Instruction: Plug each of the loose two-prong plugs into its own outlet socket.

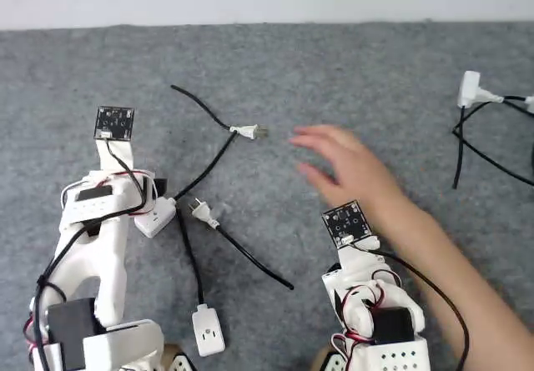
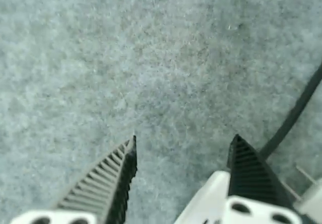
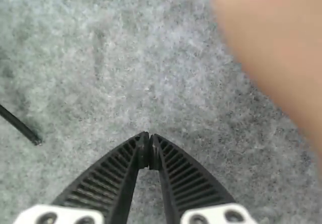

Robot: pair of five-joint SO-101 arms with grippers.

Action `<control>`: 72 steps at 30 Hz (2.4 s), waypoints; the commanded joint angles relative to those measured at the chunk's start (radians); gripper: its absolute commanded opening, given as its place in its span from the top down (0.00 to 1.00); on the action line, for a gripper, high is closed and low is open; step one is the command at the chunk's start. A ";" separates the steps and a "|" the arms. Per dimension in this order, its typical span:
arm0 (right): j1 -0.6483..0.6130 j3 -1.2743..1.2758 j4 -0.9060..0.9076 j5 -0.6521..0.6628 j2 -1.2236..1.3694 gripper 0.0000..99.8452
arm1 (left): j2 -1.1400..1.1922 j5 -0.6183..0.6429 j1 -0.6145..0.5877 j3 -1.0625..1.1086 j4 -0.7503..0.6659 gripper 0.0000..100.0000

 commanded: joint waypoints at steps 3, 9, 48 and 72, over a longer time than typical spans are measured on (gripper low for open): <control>0.001 0.011 0.005 -0.006 -0.015 0.99 | 0.003 0.008 0.026 -0.050 0.000 0.71; 0.001 0.011 0.005 -0.006 -0.015 0.99 | 0.003 0.008 0.029 -0.051 -0.011 0.72; 0.002 0.011 0.005 -0.006 -0.015 0.99 | -0.005 0.014 0.005 -0.042 -0.017 0.72; 0.002 0.011 0.005 -0.006 -0.015 0.99 | -0.005 0.014 0.000 -0.041 -0.017 0.72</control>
